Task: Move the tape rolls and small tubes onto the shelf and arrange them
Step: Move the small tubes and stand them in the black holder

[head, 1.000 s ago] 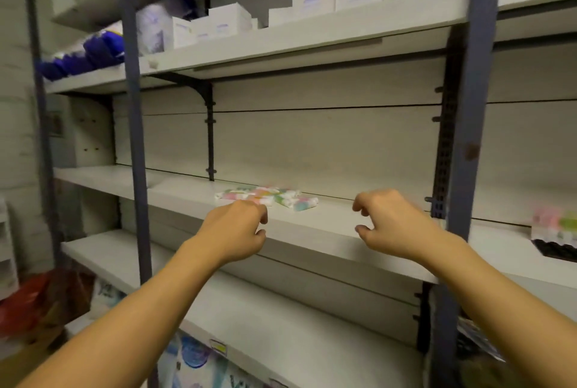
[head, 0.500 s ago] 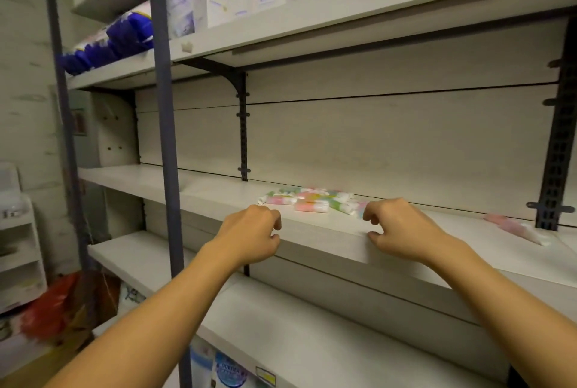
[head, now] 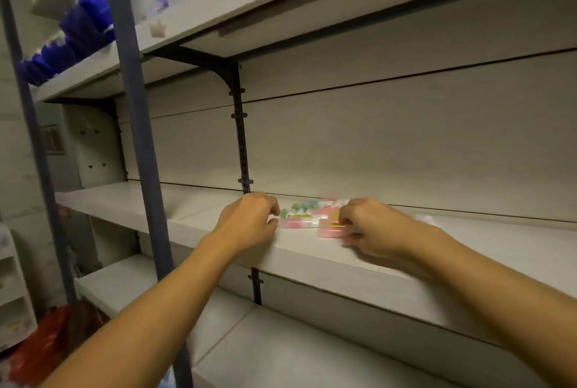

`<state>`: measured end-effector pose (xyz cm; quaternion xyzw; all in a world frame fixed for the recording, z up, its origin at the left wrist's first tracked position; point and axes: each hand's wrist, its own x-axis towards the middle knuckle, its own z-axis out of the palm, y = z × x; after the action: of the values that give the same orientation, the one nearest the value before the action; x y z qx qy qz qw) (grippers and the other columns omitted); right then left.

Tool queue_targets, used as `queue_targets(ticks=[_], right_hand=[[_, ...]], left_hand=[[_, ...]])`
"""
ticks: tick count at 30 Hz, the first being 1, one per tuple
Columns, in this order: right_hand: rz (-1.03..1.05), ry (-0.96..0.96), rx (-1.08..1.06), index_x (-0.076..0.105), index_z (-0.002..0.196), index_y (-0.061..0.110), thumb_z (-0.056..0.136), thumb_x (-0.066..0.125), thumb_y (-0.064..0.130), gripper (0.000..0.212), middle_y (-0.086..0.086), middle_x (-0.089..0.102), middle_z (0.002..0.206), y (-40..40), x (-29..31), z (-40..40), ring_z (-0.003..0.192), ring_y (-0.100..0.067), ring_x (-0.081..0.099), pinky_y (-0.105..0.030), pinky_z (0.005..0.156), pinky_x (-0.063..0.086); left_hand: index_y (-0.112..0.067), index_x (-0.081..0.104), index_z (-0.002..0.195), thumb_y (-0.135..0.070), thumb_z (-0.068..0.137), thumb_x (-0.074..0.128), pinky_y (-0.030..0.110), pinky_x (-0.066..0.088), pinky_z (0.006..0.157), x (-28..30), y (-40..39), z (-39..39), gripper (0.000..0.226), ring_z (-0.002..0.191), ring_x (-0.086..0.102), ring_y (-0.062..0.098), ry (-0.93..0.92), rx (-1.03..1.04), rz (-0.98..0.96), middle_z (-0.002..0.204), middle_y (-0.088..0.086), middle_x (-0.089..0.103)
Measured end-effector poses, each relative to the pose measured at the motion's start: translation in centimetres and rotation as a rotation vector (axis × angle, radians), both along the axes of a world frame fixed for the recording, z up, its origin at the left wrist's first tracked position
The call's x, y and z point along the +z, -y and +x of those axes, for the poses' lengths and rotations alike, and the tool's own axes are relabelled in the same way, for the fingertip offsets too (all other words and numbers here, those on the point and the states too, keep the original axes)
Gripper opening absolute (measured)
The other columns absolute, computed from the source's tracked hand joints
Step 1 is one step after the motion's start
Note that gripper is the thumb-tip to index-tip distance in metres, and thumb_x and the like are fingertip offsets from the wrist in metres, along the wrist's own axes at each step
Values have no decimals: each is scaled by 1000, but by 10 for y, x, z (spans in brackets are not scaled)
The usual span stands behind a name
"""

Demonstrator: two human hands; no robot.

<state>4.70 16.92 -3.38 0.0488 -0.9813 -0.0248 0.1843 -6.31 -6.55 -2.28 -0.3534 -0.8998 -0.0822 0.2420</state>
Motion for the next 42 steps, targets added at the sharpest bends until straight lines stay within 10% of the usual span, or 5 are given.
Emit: queue_targets(ticks=[28, 42], right_hand=[[-47, -171, -160, 63, 95, 18, 81, 62, 13, 14, 1, 57, 96, 18, 9, 46, 84, -21, 56, -39, 73, 51], [-90, -261, -448, 64, 101, 16, 84, 65, 12, 17, 2, 57, 97, 64, 20, 129, 87, -19, 55, -36, 74, 51]], left_hand=[[-20, 65, 104, -37, 96, 61, 39, 56, 83, -8, -24, -45, 19, 91, 58, 17, 103, -221, -139, 106, 0, 64], [-25, 74, 98, -32, 80, 83, 23, 56, 74, 16, -1, 14, 21, 83, 66, 8, 491, -594, 569, 91, -9, 71]])
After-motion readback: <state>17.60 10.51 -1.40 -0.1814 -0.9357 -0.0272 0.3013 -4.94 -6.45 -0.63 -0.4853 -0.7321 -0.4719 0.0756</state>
